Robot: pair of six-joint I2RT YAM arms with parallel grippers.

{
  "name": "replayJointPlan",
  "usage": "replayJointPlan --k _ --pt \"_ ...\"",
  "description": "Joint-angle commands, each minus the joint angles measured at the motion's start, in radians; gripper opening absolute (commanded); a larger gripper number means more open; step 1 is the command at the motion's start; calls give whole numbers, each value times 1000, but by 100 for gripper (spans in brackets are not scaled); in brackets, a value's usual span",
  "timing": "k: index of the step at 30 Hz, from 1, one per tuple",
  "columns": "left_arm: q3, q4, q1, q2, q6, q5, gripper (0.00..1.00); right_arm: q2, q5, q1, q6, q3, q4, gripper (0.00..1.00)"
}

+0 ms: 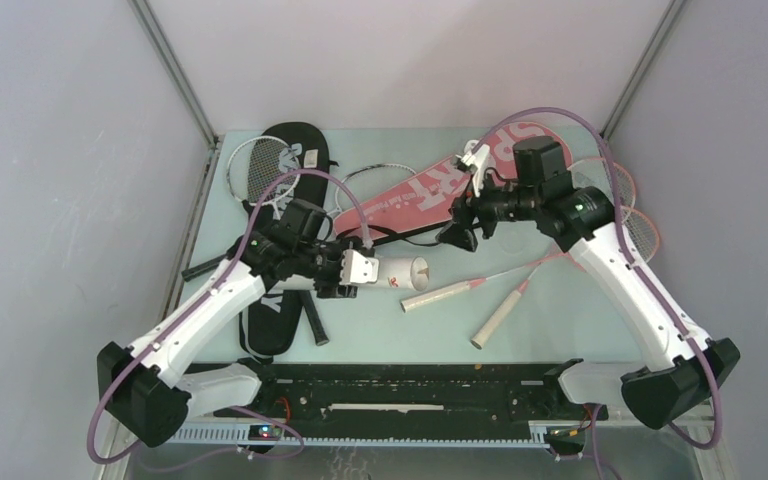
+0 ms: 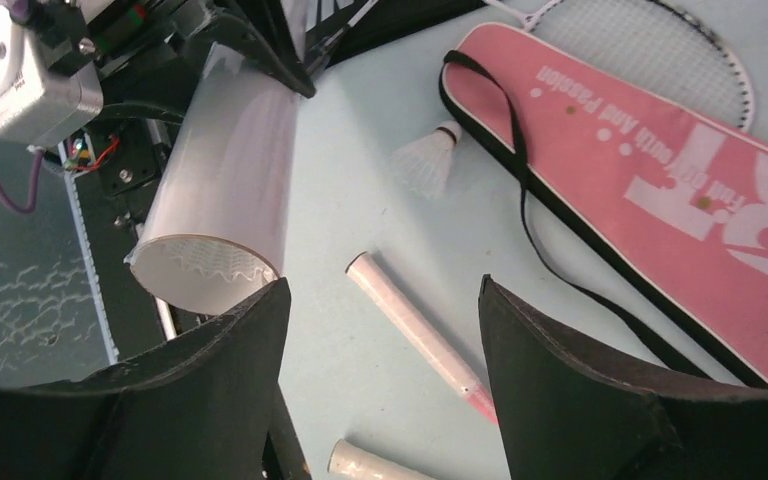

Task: Pack up the badminton gear
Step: Place the shuttlecock at the shuttle tube, then pick up the shuttlecock at the center of the board.

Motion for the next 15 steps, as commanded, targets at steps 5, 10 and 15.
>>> replayJointPlan --k 5,10,15 --pt "13 -150 -4 -81 155 -61 59 0 136 -19 75 -10 118 78" --pt "-25 -244 -3 -128 202 -52 60 91 214 14 103 -21 175 78" --pt "-52 -306 -4 -173 218 -58 60 218 224 81 88 -20 214 77"
